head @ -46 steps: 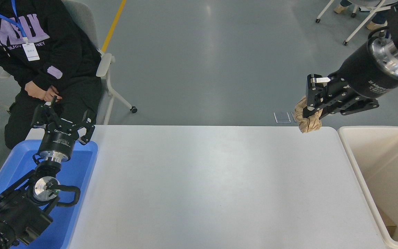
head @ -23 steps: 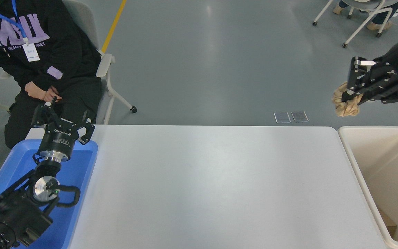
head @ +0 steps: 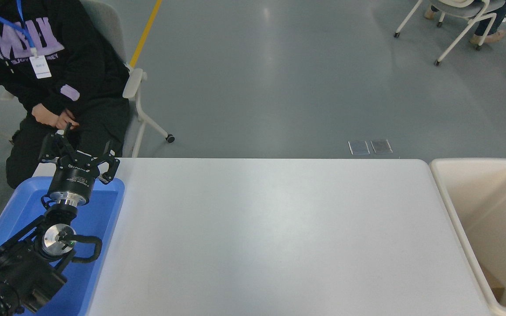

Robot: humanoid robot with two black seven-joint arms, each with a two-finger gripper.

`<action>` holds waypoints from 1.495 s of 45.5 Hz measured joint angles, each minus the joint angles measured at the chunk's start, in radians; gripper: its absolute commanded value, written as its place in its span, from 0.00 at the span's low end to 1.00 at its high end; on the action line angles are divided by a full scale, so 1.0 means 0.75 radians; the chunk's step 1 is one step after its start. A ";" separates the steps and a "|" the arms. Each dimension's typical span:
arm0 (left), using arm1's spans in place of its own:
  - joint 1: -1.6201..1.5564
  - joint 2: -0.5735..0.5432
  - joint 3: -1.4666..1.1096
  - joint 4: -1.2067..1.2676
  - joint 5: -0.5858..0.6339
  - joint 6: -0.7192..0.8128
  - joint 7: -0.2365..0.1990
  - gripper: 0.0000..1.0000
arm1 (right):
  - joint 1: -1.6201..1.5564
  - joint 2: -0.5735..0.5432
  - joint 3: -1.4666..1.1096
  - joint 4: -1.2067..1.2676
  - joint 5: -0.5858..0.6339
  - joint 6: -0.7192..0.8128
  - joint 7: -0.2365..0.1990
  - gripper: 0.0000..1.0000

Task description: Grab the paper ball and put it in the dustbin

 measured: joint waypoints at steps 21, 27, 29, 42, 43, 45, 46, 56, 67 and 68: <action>-0.002 0.000 0.000 -0.001 0.000 -0.004 0.000 0.99 | -0.887 0.299 0.515 -0.673 -0.004 -0.379 0.006 0.00; -0.002 0.000 0.000 -0.001 0.000 -0.005 0.000 0.99 | -1.031 0.448 0.553 -0.898 -0.003 -0.424 0.007 0.00; -0.002 0.000 0.000 -0.001 0.000 -0.005 0.000 0.99 | -1.071 0.493 0.561 -0.958 -0.003 -0.451 0.007 0.00; -0.002 0.000 -0.001 -0.001 0.000 -0.005 0.000 0.99 | -1.199 0.629 0.587 -1.126 -0.005 -0.565 0.004 0.09; -0.002 0.000 -0.001 -0.001 0.000 -0.005 0.000 0.99 | -1.206 0.636 0.588 -1.134 -0.005 -0.571 0.004 0.31; -0.002 0.000 -0.001 -0.001 0.000 -0.005 0.000 0.99 | -1.215 0.644 0.589 -1.143 -0.005 -0.581 0.003 0.71; -0.002 0.000 -0.001 -0.001 0.000 -0.005 0.000 0.99 | -1.218 0.647 0.589 -1.147 -0.005 -0.585 0.003 0.80; -0.001 0.000 -0.001 -0.001 0.000 -0.005 0.000 0.99 | -1.227 0.662 0.597 -1.151 -0.003 -0.667 0.005 0.93; -0.001 0.000 -0.001 0.000 0.000 -0.005 0.000 0.99 | -1.160 0.646 0.602 -1.053 -0.004 -0.714 0.007 0.94; -0.001 0.000 -0.001 0.000 0.000 -0.005 0.000 0.99 | -1.154 0.641 0.602 -1.040 -0.004 -0.715 0.007 0.94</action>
